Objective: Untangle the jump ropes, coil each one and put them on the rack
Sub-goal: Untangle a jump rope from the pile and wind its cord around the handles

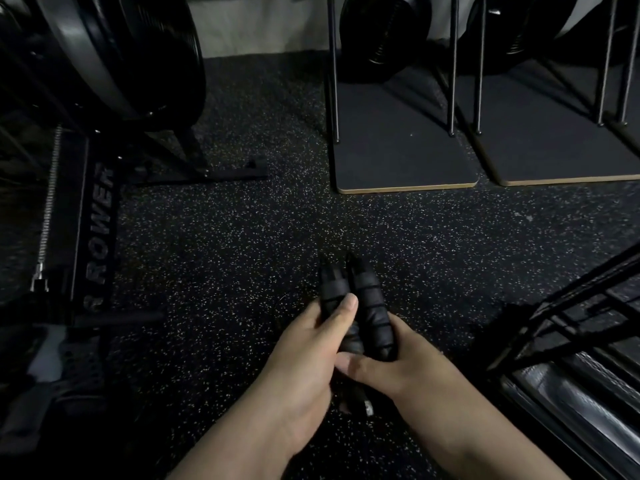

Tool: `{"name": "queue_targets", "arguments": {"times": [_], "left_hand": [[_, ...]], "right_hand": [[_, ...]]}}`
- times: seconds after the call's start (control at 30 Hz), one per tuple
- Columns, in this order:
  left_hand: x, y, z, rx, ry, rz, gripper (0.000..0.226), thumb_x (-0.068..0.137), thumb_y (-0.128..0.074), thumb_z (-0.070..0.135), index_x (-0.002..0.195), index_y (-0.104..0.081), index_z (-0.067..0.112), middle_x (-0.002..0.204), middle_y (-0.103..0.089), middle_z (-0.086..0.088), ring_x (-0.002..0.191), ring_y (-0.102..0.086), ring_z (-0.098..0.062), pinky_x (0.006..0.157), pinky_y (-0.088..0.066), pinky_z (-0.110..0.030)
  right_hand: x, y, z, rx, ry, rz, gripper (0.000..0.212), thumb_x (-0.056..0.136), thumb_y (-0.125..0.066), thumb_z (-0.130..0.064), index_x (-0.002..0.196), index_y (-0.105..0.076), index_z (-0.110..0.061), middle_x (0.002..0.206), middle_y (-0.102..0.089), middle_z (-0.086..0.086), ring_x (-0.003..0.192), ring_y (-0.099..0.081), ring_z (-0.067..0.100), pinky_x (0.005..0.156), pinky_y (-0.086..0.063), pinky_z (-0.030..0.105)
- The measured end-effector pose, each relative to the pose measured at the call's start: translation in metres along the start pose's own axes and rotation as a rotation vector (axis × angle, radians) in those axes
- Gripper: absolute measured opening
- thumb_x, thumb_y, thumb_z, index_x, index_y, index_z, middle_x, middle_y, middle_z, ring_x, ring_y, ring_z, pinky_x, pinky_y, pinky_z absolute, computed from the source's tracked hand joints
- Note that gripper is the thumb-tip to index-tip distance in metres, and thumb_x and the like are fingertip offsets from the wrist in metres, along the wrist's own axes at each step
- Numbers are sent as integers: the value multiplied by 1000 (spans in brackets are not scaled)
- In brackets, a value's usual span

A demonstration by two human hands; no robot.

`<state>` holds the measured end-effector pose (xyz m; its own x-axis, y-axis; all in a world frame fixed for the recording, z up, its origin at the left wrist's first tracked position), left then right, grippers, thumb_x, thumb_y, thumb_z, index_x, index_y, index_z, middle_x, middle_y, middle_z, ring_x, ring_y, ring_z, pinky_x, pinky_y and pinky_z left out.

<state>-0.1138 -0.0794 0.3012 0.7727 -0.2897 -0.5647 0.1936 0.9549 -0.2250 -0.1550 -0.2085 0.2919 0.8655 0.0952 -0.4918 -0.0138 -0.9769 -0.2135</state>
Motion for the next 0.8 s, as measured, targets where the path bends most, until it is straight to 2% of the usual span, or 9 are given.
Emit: {"name": "queue_targets", "arguments": {"times": [0.1, 0.17, 0.3, 0.4, 0.5, 0.57, 0.63, 0.73, 0.8], "left_hand": [[11, 20, 12, 317, -170, 167, 59, 83, -44, 85, 112, -66, 39, 132, -65, 13, 125, -58, -8, 109, -41, -34], [16, 37, 23, 537, -393, 336, 39, 99, -35, 64, 127, -56, 48, 140, -57, 18, 127, -54, -3, 102, -40, -21], [22, 44, 26, 481, -566, 73, 52, 100, -28, 52, 150, -40, 45, 150, -49, 28, 138, -41, 11, 115, -31, -13], [21, 33, 21, 255, -502, -34, 48, 100, -30, 52, 121, -71, 37, 124, -72, 15, 123, -61, -2, 108, -44, -25], [23, 16, 12, 140, -374, -1, 40, 95, -42, 52, 89, -74, 27, 90, -68, -4, 82, -63, -12, 78, -50, -23], [24, 8, 2, 202, -329, -58, 35, 107, -47, 38, 85, -74, 38, 83, -63, 0, 81, -56, -15, 79, -46, -31], [19, 6, -3, 478, -308, -125, 35, 104, -48, 20, 88, -71, 41, 77, -69, 13, 76, -62, -8, 75, -51, -30], [13, 9, 2, 1099, -315, -79, 22, 102, -46, 18, 84, -58, 22, 76, -65, 3, 72, -64, -18, 67, -53, -42], [9, 11, 12, 1256, -309, -45, 28, 104, -42, 22, 78, -49, 18, 80, -60, -1, 77, -59, -23, 67, -45, -39]], "right_hand": [[0, 6, -5, 196, -13, -30, 25, 75, -86, -7, 97, -76, -13, 81, -67, 9, 64, -62, 27, 57, -55, 35], [-3, 10, -10, 283, -70, -109, 28, 71, -83, -8, 98, -75, -5, 78, -62, 13, 62, -59, 27, 56, -55, 37], [-12, 13, -14, 303, -132, -409, 30, 76, -84, -8, 101, -68, -3, 77, -58, 20, 59, -61, 29, 56, -53, 32], [-14, 15, -11, 384, -95, -592, 34, 83, -81, -10, 112, -65, -4, 83, -56, 21, 65, -62, 29, 60, -55, 33], [-15, 18, -12, 588, -22, -689, 33, 93, -70, -8, 124, -59, -1, 93, -52, 20, 75, -62, 29, 64, -55, 34], [-15, 19, -14, 637, -1, -580, 32, 88, -75, -9, 118, -65, -4, 92, -56, 22, 74, -63, 28, 62, -55, 35], [-13, 17, -16, 481, -21, -309, 34, 75, -84, -7, 106, -72, -3, 87, -61, 23, 70, -64, 31, 58, -56, 38], [-14, 18, -18, 196, -38, -58, 35, 76, -81, -3, 107, -67, 3, 80, -66, 21, 66, -64, 33, 56, -53, 38], [-14, 23, -16, -74, -10, 61, 29, 81, -83, -4, 105, -67, -4, 74, -68, 18, 62, -64, 30, 57, -48, 39]]}}
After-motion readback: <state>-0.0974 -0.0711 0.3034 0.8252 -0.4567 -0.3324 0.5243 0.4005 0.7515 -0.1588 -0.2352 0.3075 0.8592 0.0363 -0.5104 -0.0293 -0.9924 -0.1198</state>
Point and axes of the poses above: each hand's wrist, its own x-axis towards the middle knuckle, its own y-axis out of the back of the hand, z = x × y, the point moved 1 cm from there along x, towards the middle knuckle
